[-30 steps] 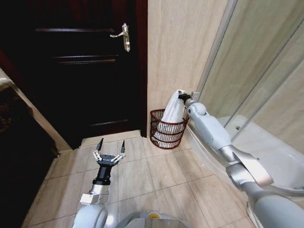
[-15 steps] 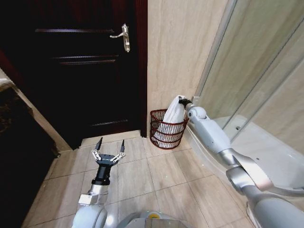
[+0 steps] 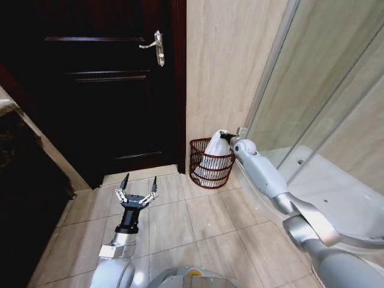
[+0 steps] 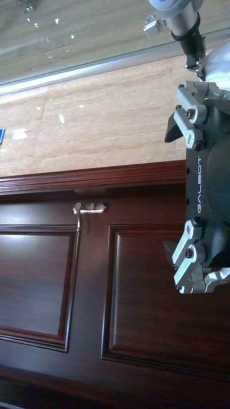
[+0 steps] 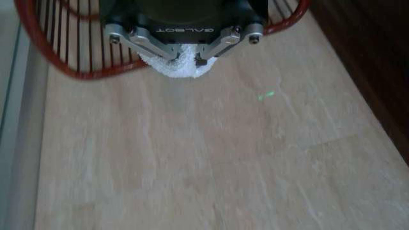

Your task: Discard the used towel into the hamper.

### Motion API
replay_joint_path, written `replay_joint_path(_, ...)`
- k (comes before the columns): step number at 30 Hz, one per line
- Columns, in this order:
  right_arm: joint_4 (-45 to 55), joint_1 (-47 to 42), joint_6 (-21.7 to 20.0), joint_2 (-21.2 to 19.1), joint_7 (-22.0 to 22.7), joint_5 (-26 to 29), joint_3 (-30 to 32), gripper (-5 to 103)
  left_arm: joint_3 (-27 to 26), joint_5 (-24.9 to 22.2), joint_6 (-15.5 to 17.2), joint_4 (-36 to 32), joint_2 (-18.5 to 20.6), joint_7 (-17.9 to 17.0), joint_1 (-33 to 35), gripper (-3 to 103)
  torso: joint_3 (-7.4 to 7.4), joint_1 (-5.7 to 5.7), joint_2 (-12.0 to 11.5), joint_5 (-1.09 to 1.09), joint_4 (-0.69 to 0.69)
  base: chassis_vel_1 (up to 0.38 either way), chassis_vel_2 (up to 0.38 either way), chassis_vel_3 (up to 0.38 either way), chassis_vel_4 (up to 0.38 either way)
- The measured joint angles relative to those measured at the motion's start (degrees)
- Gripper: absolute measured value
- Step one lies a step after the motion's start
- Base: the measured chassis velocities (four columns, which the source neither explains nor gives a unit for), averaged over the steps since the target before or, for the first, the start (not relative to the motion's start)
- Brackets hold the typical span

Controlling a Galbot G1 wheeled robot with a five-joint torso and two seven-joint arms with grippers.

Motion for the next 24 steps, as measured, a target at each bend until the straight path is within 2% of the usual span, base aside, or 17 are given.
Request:
replay_joint_path(4,-0.4,-0.1,-3.2,0.2,0.0,1.5,0.6,2,0.0,0.0,0.0,0.4,-0.1,0.0,-0.2,100,0.02,0.01,0.0,0.00,0.00,0.000,0.000,0.000,0.000)
replay_joint_path(8,-0.7,-0.1,-4.3,0.4,-0.2,1.5,0.6,2,0.0,-0.1,0.0,0.5,-0.1,0.0,-0.4,100,0.03,0.01,0.0,0.00,0.00,0.000,0.000,0.000,0.000)
replay_joint_path(16,-4.0,1.3,-11.5,2.3,-0.3,1.4,1.9,2,0.0,-0.1,0.2,0.7,-0.3,-0.1,-0.6,100,0.04,0.02,0.1,0.00,0.01,0.000,0.000,0.000,0.000)
replay_joint_path(24,-8.3,3.0,-15.2,3.6,-3.8,-2.1,2.6,2,-0.3,-0.1,0.2,1.1,-0.6,-0.2,-0.6,100,0.05,0.02,0.1,0.00,0.01,0.000,0.000,0.000,0.000)
